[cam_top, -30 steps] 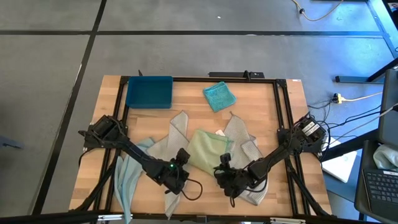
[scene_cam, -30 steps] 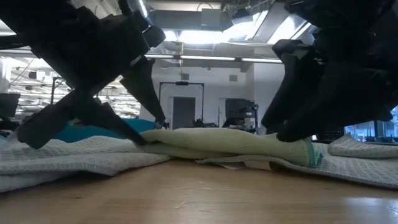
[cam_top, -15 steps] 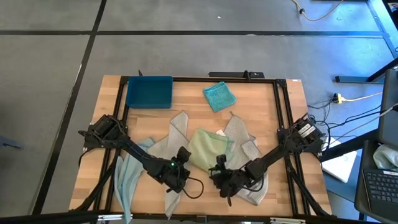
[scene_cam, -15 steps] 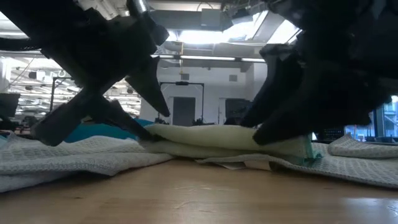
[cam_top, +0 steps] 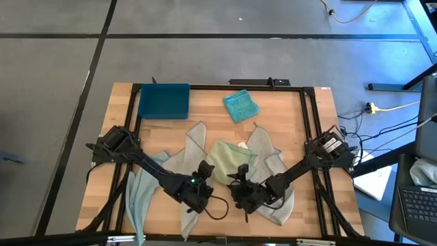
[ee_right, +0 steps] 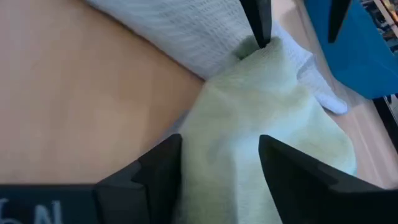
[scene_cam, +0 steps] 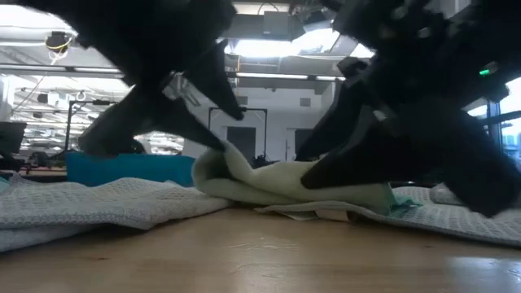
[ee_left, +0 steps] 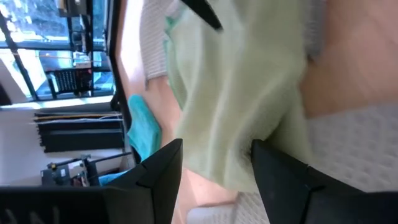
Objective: Fold microfiber towels
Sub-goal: Fold the green towel
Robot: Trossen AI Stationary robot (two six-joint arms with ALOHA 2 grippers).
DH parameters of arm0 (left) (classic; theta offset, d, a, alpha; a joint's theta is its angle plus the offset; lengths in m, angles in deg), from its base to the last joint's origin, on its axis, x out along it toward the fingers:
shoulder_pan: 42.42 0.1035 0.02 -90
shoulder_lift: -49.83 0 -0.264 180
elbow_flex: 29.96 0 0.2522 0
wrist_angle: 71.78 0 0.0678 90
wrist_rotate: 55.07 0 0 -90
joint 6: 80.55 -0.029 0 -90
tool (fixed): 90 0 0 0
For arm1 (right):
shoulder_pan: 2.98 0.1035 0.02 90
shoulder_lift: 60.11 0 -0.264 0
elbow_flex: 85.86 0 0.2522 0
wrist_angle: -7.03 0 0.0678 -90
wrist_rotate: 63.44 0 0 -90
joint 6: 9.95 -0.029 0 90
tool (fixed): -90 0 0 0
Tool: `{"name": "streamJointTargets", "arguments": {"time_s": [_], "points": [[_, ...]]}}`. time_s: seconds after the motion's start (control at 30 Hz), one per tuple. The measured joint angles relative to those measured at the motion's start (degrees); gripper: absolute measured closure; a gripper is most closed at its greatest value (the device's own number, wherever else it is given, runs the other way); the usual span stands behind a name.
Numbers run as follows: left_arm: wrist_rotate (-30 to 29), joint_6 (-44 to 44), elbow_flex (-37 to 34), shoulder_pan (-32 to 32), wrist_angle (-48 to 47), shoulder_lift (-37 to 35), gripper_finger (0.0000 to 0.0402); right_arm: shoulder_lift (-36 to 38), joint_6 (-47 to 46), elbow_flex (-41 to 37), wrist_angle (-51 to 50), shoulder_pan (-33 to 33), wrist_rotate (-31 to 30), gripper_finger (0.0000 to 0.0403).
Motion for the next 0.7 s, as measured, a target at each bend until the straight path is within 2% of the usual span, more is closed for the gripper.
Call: {"name": "streamJointTargets", "arguments": {"time_s": [0.1, 0.3, 0.5, 0.6, 0.7], "points": [[-0.2, 0.0, 1.9, 0.4, -2.1, 0.0, 0.0218, 0.0, -1.2, 0.0, 0.0, -0.7, 0.6, 0.0187], [0.0, 2.4, 3.2, 0.4, -7.6, 0.0, 0.0218, -2.0, -3.1, 0.0, -0.3, -2.2, 6.4, 0.0188], [3.1, 11.1, 3.2, 0.2, -16.6, 0.0, 0.0218, -3.6, -3.9, 0.2, 0.1, -2.1, 2.8, 0.0188], [3.1, 12.4, 3.2, 0.3, -17.7, 0.0, 0.0218, -3.4, -3.9, 0.2, -0.1, -2.0, 1.7, 0.0199], [4.4, 12.5, 2.9, 1.1, -17.1, 0.0, 0.0218, -3.4, -4.6, 0.1, -0.3, -2.5, 3.3, 0.0222]]}}
